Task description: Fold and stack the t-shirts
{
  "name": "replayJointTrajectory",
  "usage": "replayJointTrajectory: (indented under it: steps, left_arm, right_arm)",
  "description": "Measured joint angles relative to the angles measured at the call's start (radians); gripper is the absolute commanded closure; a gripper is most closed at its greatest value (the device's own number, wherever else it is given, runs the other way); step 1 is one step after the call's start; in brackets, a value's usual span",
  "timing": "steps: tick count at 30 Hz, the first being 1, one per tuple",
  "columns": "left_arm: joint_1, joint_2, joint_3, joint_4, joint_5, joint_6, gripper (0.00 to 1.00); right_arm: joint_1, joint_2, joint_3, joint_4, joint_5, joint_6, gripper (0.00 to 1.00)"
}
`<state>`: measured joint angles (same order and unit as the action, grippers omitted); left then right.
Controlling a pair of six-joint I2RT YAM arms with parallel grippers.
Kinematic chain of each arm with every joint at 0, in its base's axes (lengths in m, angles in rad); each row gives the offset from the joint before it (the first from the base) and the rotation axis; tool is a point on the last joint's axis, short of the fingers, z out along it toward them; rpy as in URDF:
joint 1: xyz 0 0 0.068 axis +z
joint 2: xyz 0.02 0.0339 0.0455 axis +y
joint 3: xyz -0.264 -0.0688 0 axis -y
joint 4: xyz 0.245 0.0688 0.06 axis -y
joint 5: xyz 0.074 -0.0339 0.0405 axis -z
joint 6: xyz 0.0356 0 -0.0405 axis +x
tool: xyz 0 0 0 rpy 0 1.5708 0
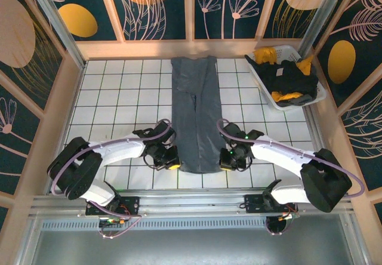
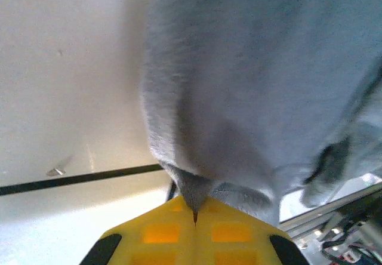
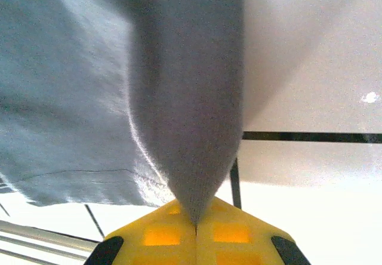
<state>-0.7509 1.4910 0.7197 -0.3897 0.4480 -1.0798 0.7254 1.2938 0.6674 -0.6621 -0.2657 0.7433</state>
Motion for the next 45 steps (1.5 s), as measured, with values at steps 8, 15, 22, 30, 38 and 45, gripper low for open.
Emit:
replayJointTrajectory:
  steps: [8, 15, 22, 30, 38, 45]
  left_arm:
    - [0.113, -0.02, 0.241, -0.063, -0.072, 0.018, 1.0]
    - [0.277, 0.124, 0.473, -0.055, -0.097, 0.051, 1.0]
    - [0.357, 0.378, 0.705, -0.014, -0.097, 0.092, 1.0]
    - [0.428, 0.624, 0.936, 0.004, -0.093, 0.125, 0.82]
    - [0.445, 0.717, 1.028, 0.02, -0.11, 0.161, 0.39]
    - [0.444, 0.423, 0.594, 0.126, -0.119, 0.113, 0.48]
  right_arm:
    - [-0.119, 0.092, 0.303, -0.065, 0.042, -0.066, 1.0]
    - [-0.251, 0.376, 0.646, -0.063, 0.075, -0.147, 1.0]
    - [-0.335, 0.614, 0.934, -0.051, 0.084, -0.204, 1.0]
    - [-0.406, 0.89, 1.21, -0.053, 0.01, -0.235, 0.71]
    - [-0.446, 0.993, 1.302, -0.059, -0.006, -0.271, 0.34]
    - [-0.447, 0.727, 0.986, 0.041, 0.025, -0.267, 0.38]
